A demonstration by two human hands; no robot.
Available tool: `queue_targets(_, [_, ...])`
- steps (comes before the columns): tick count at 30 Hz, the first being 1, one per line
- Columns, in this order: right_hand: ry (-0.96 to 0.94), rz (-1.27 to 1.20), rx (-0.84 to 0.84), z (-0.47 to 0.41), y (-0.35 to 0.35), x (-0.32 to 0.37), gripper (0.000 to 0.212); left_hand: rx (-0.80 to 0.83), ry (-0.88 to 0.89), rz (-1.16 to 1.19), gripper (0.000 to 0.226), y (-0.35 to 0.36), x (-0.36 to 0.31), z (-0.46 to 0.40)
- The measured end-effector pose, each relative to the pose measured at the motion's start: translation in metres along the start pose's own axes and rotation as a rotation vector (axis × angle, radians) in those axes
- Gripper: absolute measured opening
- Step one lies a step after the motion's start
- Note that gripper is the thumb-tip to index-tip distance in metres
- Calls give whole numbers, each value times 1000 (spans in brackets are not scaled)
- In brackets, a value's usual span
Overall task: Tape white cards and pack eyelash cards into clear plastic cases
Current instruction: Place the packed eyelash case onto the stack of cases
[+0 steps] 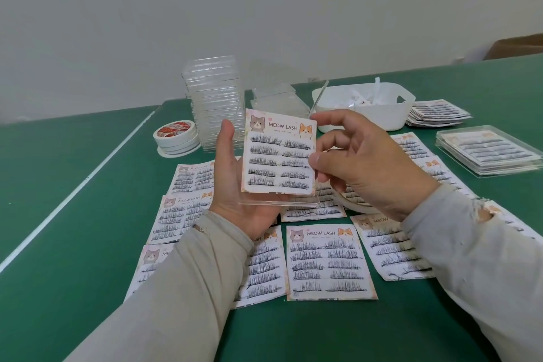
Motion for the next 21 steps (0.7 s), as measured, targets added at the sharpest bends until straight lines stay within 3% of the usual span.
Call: queue_targets(21, [-27,114,78,-3,0,-9,50,-118,3,-79,93,-1,-2,5])
Point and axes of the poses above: each hand's wrist, its own z-axis away from the middle knuckle, its own y-axis out of the palm, x = y × z, the point moved 7 cm from there along -z, towards the middle knuckle, and after that the axes turned 1 degree about y, right-handed, at the moved point
